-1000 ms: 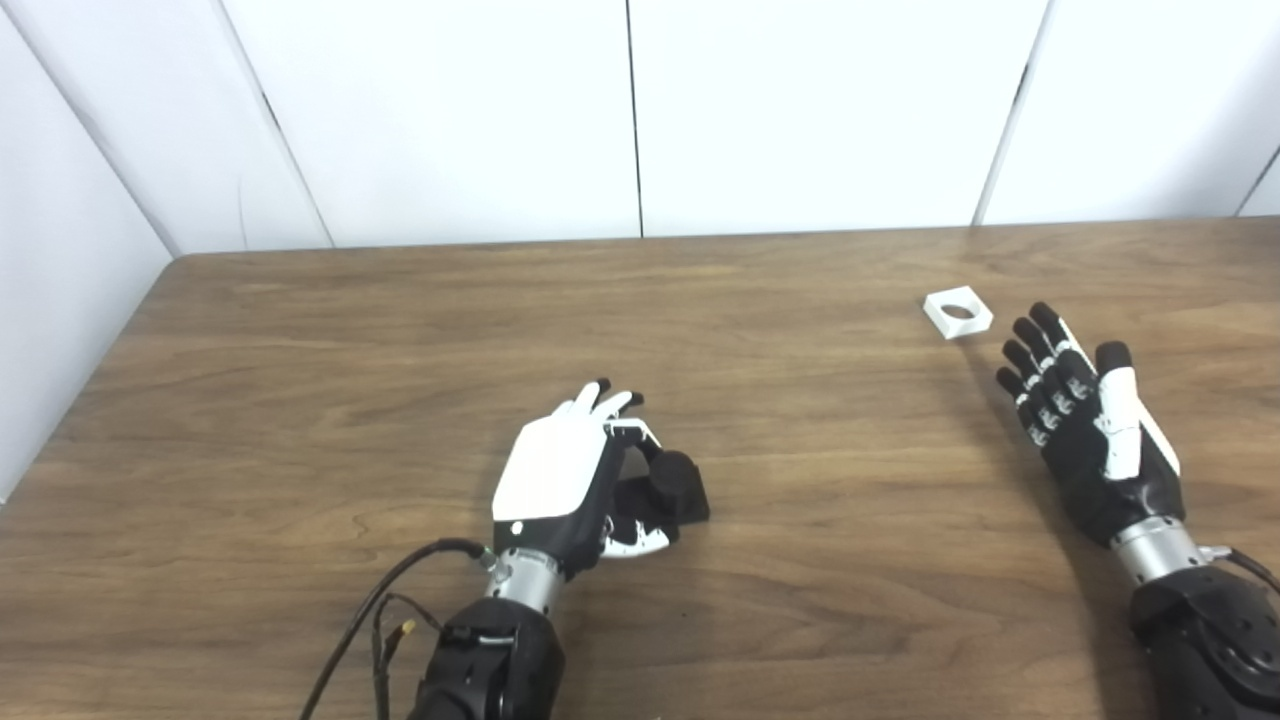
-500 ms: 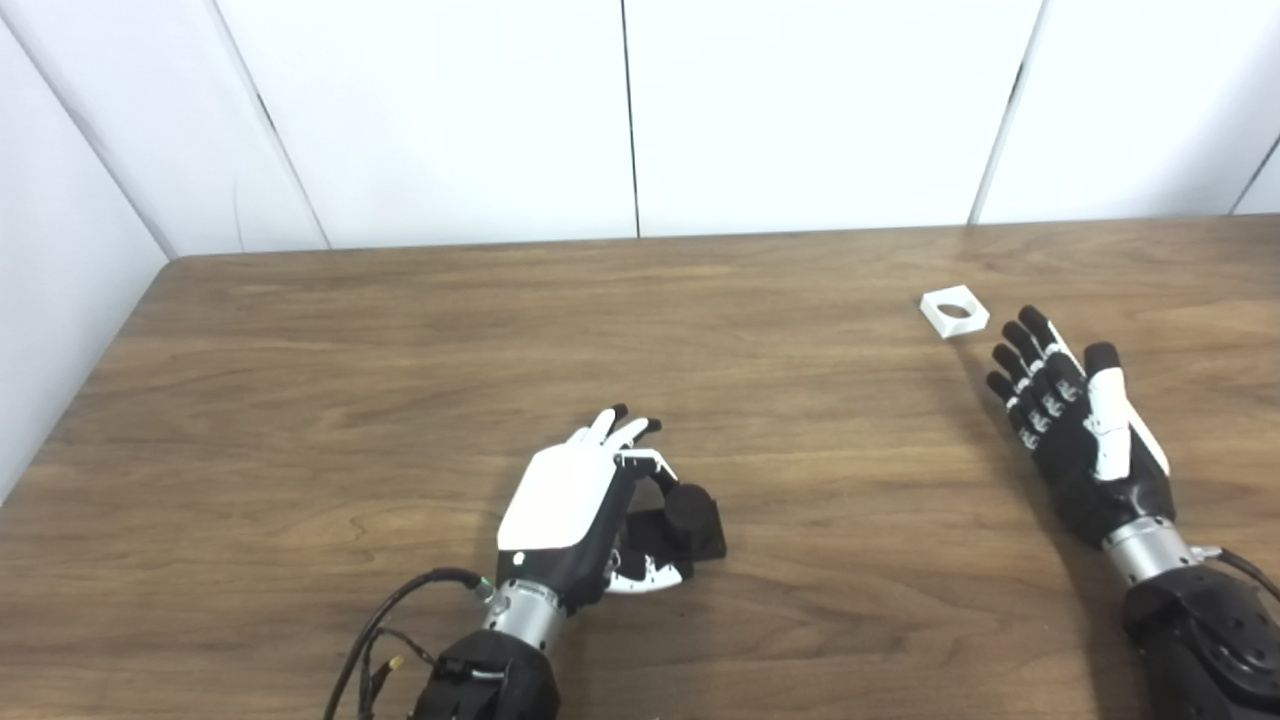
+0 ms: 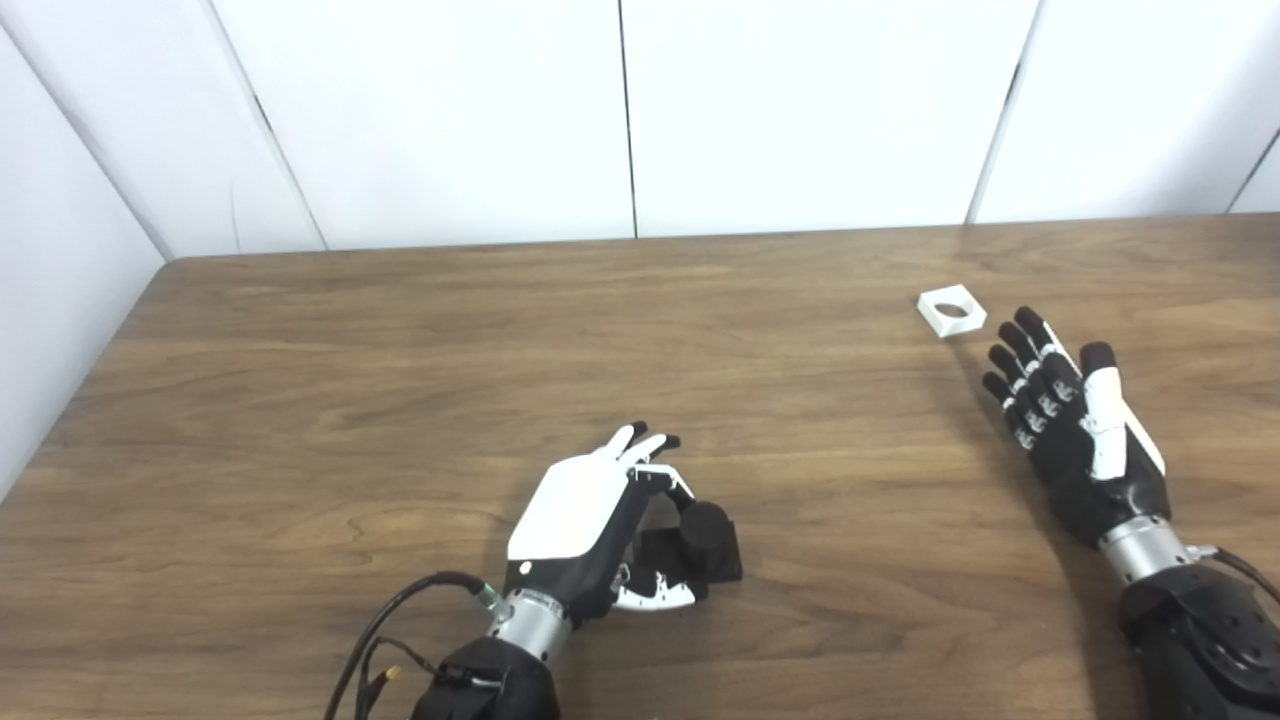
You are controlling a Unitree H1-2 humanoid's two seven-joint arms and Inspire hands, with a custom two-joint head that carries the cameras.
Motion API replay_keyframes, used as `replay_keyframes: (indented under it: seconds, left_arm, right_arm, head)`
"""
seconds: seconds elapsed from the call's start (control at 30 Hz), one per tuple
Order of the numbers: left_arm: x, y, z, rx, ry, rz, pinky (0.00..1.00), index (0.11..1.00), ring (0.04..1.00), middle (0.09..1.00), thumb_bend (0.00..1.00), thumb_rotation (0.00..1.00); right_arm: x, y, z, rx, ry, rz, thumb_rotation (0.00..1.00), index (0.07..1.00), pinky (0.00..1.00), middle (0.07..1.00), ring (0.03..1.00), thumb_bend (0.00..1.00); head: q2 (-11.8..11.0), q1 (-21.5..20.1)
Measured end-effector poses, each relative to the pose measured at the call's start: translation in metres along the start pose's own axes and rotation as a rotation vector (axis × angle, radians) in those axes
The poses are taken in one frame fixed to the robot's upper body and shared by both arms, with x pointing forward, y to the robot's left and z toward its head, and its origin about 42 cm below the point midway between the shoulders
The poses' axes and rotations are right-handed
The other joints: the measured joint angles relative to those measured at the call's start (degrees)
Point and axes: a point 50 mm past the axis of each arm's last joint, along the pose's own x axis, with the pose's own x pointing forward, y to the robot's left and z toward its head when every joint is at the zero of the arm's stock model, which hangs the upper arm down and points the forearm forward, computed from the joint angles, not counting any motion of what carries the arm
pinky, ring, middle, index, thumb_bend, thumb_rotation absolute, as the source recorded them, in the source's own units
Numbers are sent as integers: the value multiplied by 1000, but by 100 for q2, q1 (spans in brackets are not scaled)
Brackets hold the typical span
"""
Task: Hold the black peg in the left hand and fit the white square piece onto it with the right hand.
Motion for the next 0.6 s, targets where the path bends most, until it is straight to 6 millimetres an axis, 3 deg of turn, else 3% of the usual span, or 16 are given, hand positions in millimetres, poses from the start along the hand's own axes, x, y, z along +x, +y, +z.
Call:
replay_keyframes:
  seconds: [0.23, 0.43, 0.6]
  left_arm:
    - [0, 0, 0, -1, -1, 0, 932, 494, 992, 919, 520, 69]
    - [0, 0, 0, 0, -2, 1, 931, 494, 996, 922, 520, 68]
    - [0, 0, -1, -3, -3, 2, 933, 494, 997, 922, 520, 68]
  right_arm:
    - [1, -1, 0, 1, 1, -10, 1000, 1000, 1000, 1000, 1000, 567]
    - [5, 8, 2, -171, 14, -29, 815, 1000, 1000, 1000, 1000, 643]
    - [10, 13, 3, -300, 19, -35, 791, 1000, 1000, 1000, 1000, 661]
  head:
    - [-26, -9]
    - [-44, -61]
    - [-62, -79]
